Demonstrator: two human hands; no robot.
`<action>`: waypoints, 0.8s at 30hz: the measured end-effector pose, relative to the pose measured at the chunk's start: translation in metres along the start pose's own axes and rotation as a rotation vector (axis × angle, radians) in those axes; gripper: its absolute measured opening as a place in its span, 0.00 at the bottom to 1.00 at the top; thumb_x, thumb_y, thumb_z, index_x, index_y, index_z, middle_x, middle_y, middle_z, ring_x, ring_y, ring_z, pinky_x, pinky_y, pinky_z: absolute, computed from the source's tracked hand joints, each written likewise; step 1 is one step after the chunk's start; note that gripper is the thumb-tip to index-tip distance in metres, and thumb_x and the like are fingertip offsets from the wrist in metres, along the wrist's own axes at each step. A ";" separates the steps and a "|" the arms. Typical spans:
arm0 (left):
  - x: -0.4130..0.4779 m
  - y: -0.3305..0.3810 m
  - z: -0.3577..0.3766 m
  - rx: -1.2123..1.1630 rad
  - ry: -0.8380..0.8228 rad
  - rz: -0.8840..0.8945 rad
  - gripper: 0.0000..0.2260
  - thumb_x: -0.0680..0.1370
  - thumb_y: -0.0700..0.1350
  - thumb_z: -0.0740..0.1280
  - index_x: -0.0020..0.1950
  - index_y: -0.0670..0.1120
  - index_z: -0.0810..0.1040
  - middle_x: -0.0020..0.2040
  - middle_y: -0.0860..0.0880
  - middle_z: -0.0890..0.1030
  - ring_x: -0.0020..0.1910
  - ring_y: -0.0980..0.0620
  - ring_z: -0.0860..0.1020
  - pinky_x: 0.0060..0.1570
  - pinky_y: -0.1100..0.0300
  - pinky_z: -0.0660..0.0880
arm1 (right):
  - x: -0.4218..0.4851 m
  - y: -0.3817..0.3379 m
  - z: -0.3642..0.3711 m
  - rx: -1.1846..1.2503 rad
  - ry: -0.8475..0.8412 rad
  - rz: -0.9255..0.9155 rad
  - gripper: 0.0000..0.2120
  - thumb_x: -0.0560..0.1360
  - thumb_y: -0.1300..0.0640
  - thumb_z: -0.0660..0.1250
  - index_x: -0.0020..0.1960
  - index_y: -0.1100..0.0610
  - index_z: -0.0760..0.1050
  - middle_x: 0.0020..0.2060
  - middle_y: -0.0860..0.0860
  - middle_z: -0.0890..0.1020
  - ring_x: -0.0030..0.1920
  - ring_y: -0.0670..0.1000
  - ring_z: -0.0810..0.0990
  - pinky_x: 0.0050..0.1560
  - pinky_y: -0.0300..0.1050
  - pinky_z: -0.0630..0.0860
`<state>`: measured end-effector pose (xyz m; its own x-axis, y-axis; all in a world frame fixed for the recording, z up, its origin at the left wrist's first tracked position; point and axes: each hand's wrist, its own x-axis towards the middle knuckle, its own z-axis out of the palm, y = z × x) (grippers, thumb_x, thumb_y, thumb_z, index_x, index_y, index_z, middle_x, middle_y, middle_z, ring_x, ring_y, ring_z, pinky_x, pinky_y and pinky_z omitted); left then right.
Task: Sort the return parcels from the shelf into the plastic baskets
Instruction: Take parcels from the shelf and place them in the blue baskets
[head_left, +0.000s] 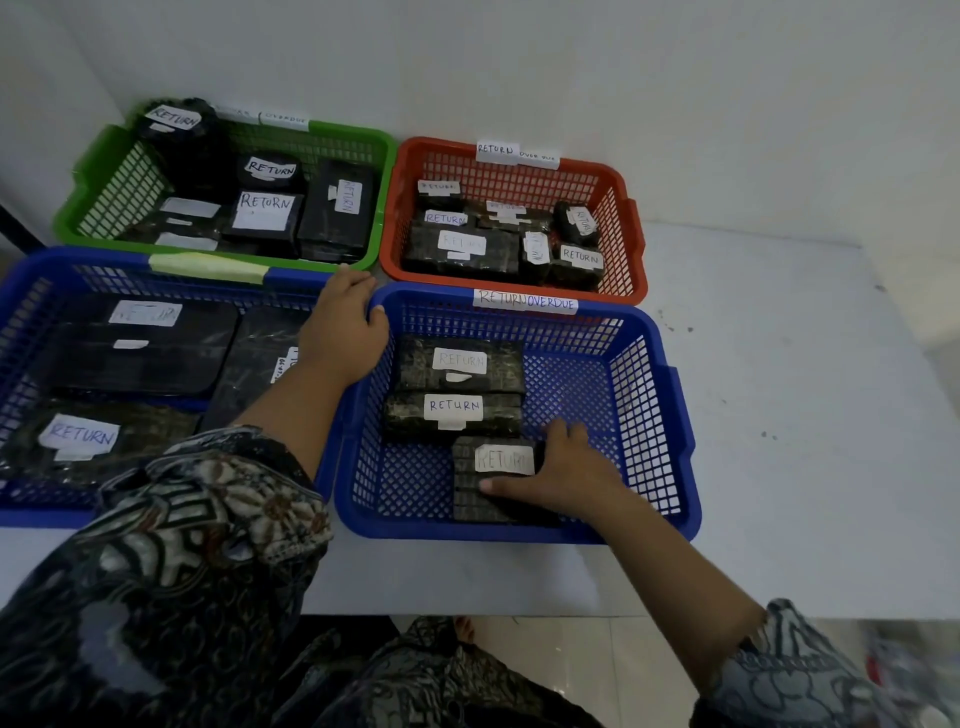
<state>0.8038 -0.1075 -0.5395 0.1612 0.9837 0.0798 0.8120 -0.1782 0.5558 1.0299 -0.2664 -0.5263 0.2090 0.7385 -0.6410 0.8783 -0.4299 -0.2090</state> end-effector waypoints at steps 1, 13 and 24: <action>0.000 -0.001 0.000 0.000 -0.001 -0.002 0.20 0.80 0.44 0.58 0.71 0.39 0.66 0.72 0.46 0.64 0.72 0.49 0.60 0.68 0.51 0.61 | -0.003 -0.006 0.004 -0.040 0.019 0.016 0.59 0.58 0.20 0.62 0.75 0.58 0.52 0.73 0.58 0.57 0.71 0.60 0.65 0.66 0.57 0.68; 0.002 -0.001 0.001 0.006 -0.008 -0.012 0.20 0.80 0.44 0.58 0.71 0.39 0.66 0.72 0.46 0.64 0.74 0.49 0.57 0.69 0.50 0.60 | -0.012 -0.044 0.017 -0.055 0.094 0.032 0.56 0.62 0.28 0.68 0.72 0.63 0.52 0.66 0.61 0.62 0.66 0.60 0.67 0.64 0.51 0.68; 0.001 -0.001 0.001 0.009 -0.006 -0.011 0.20 0.80 0.44 0.58 0.71 0.39 0.66 0.72 0.46 0.64 0.73 0.48 0.59 0.69 0.49 0.61 | -0.016 -0.018 -0.018 0.039 -0.089 0.020 0.46 0.59 0.26 0.69 0.65 0.54 0.64 0.66 0.56 0.68 0.64 0.58 0.69 0.60 0.53 0.73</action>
<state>0.8035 -0.1059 -0.5409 0.1554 0.9855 0.0685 0.8187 -0.1673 0.5494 1.0182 -0.2606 -0.4988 0.1863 0.6814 -0.7078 0.8563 -0.4659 -0.2230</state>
